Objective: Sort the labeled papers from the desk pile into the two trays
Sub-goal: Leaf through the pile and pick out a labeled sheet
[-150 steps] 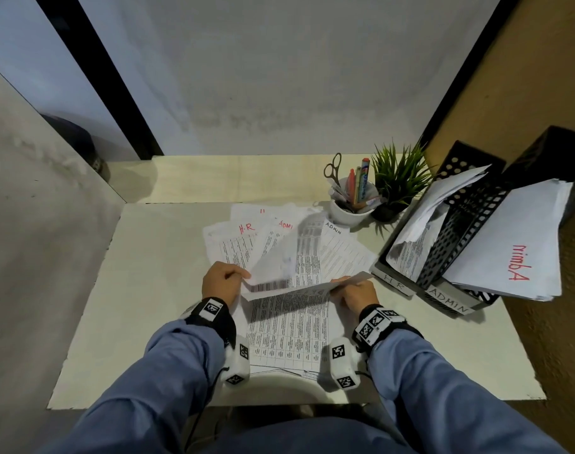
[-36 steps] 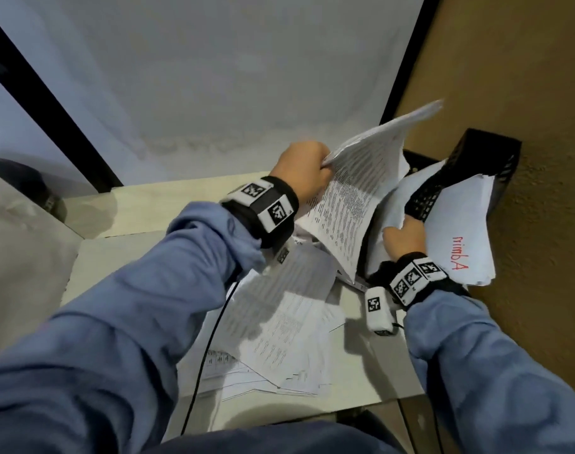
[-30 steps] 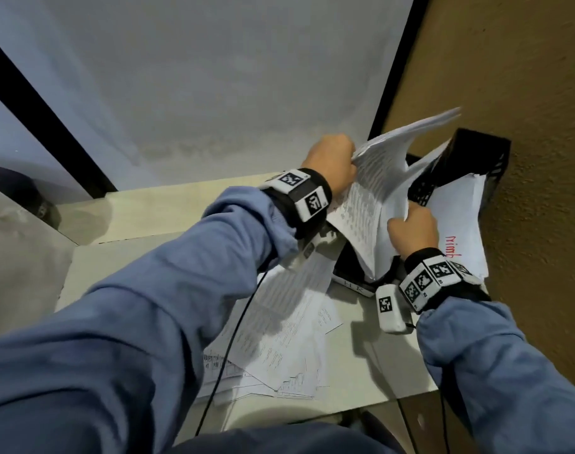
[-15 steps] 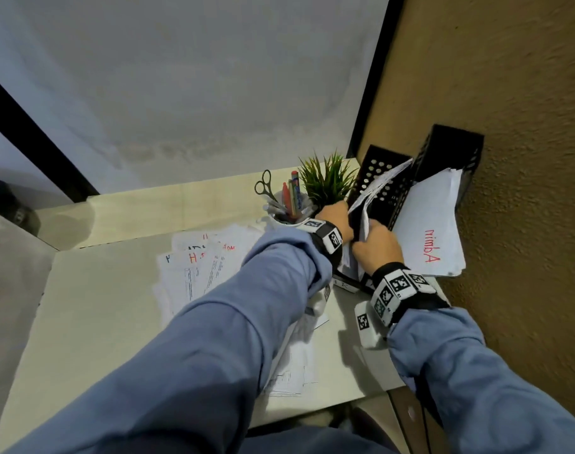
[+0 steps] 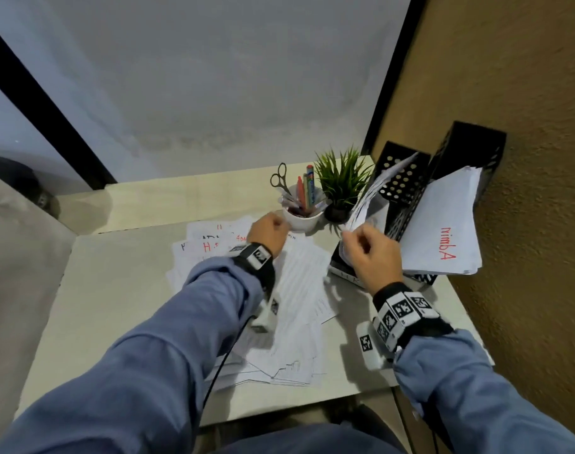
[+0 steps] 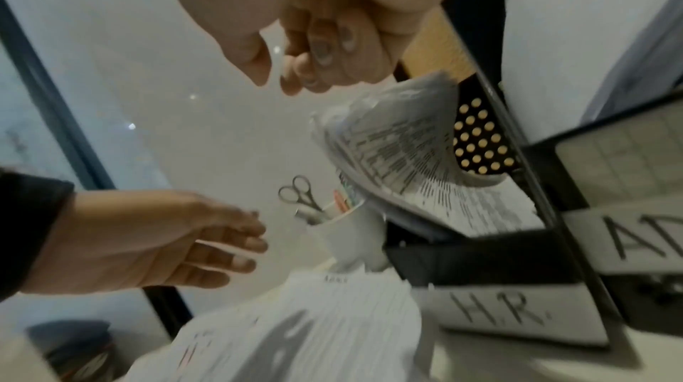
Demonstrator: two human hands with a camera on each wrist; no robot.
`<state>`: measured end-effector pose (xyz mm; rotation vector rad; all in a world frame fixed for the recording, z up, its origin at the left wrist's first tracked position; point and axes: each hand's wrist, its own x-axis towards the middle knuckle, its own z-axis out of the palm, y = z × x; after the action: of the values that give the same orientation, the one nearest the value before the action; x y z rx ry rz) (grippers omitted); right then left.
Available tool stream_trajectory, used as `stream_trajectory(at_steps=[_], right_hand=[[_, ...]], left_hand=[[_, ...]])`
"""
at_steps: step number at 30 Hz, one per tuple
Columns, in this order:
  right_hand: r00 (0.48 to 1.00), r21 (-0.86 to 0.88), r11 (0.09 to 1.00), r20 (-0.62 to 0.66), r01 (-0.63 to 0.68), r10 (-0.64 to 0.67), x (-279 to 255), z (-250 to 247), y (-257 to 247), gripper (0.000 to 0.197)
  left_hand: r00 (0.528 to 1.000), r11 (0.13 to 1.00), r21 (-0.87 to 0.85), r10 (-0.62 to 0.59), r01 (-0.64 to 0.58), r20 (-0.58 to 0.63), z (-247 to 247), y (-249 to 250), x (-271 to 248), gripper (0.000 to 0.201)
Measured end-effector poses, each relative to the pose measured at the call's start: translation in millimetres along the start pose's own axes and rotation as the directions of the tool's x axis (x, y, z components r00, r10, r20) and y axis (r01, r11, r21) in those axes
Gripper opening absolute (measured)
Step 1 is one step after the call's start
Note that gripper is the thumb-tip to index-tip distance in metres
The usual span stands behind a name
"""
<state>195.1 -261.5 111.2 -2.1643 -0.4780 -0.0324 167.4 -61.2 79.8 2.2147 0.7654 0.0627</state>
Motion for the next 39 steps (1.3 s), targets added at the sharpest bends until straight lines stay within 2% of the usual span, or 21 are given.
stream_trajectory(at_steps=[3,5,6,7,9,10,12,13,15,17,18,20,21,23,25,27,29,33,35,37,39], right_hand=[[0.983,-0.02,1.0,0.186,-0.008,0.011,-22,21,7,0.023],[0.942,-0.058,0.992,0.31,-0.113,0.126,-31,39,18,0.007],[0.912,-0.088,0.981,0.361,-0.175,0.195,-36,47,22,0.006],[0.878,-0.107,0.964,0.399,-0.242,0.265,-39,55,27,0.02],[0.796,-0.135,0.909,0.444,-0.395,0.412,-43,67,31,0.039],[0.764,-0.16,0.881,0.445,-0.445,0.467,-46,71,32,0.041],[0.729,-0.212,0.833,0.407,-0.512,0.551,-50,81,36,0.024],[0.727,-0.235,0.819,0.378,-0.524,0.574,-51,86,38,0.008],[0.734,-0.246,0.804,0.329,-0.541,0.594,-51,96,40,0.028],[0.723,-0.244,0.785,0.306,-0.57,0.62,-50,102,41,0.036],[0.712,-0.234,0.771,0.294,-0.593,0.637,-49,104,41,0.033],[0.704,-0.18,0.761,0.294,-0.623,0.646,-48,103,41,0.014],[0.706,-0.119,0.756,0.29,-0.644,0.646,-47,103,42,0.018],[0.691,0.016,0.717,0.283,-0.697,0.665,-46,103,42,0.047],[0.692,0.102,0.696,0.275,-0.711,0.667,-44,104,41,0.054],[0.692,0.146,0.681,0.255,-0.718,0.675,-41,105,41,0.045],[0.714,0.105,0.714,0.25,-0.692,0.654,-39,108,42,0.027],[0.729,0.036,0.756,0.3,-0.653,0.615,-35,115,60,0.016],[0.729,0.041,0.76,0.321,-0.648,0.604,-34,116,74,0.01],[0.727,0.039,0.756,0.31,-0.653,0.612,-35,113,80,0.023],[0.725,0.069,0.738,0.273,-0.671,0.633,-36,103,74,0.015]], left_hand=[[0.983,0.964,0.205,-0.179,0.167,0.045,-15,-66,-6,0.041],[0.951,0.91,0.353,-0.278,0.216,0.134,-22,-104,-14,0.05],[0.936,0.885,0.406,-0.314,0.227,0.16,-24,-119,-20,0.052],[0.929,0.87,0.434,-0.333,0.236,0.162,-25,-133,-27,0.052],[0.929,0.859,0.445,-0.345,0.254,0.137,-24,-149,-41,0.052],[0.932,0.86,0.44,-0.342,0.257,0.124,-24,-153,-48,0.053],[0.934,0.874,0.408,-0.336,0.262,0.12,-22,-157,-58,0.057],[0.933,0.882,0.387,-0.338,0.268,0.126,-20,-158,-62,0.061],[0.926,0.896,0.334,-0.353,0.293,0.134,-18,-157,-69,0.063],[0.916,0.905,0.274,-0.373,0.325,0.146,-14,-157,-73,0.063],[0.911,0.91,0.223,-0.385,0.349,0.147,-13,-158,-76,0.062],[0.91,0.92,0.104,-0.39,0.379,0.138,-13,-160,-79,0.057],[0.916,0.926,0.051,-0.378,0.375,0.132,-13,-160,-81,0.05],[0.929,0.935,-0.015,-0.351,0.355,0.118,-14,-160,-86,0.016],[0.925,0.92,-0.106,-0.369,0.378,0.095,-14,-162,-89,0.022],[0.915,0.893,-0.203,-0.398,0.401,0.057,-12,-164,-90,0.023],[0.905,0.858,-0.305,-0.424,0.412,0.03,-10,-167,-88,0.03],[0.88,0.772,-0.485,-0.474,0.411,-0.009,-12,-170,-82,0.044],[0.864,0.749,-0.512,-0.502,0.42,-0.026,-16,-173,-80,0.042],[0.855,0.766,-0.479,-0.515,0.429,-0.058,-19,-181,-79,0.035],[0.849,0.768,-0.468,-0.524,0.437,-0.067,-24,-187,-79,0.021]])
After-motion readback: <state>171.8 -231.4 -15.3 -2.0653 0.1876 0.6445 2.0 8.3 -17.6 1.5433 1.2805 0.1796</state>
